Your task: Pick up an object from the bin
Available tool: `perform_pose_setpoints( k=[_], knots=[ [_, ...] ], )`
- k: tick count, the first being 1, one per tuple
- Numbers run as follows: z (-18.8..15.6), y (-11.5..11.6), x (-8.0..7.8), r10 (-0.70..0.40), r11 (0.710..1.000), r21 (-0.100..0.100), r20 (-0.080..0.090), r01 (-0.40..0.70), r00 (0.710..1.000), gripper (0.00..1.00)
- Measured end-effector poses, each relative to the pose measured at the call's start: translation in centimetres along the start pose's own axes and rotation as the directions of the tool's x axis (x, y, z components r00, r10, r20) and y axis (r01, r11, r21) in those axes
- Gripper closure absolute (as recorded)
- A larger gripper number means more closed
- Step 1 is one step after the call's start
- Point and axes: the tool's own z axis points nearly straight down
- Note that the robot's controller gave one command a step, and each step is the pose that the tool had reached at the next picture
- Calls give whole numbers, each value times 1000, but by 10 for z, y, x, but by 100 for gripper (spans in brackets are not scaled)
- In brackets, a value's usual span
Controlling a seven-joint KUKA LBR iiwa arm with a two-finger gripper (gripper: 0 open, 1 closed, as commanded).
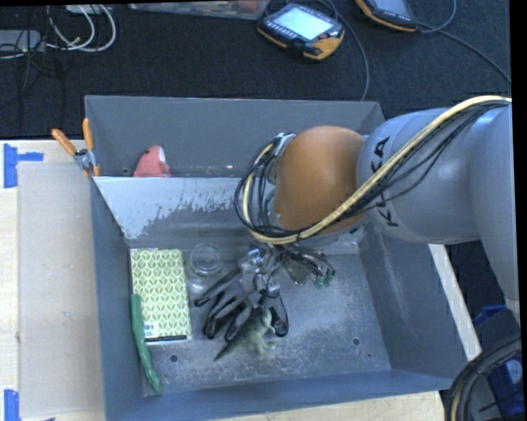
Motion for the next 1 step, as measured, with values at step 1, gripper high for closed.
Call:
perform_pose_setpoints(
  k=[1],
  knots=[
    [-20, 0, -1, 0, 1000, 1, 3, 0, 1000, 100]
  ],
)
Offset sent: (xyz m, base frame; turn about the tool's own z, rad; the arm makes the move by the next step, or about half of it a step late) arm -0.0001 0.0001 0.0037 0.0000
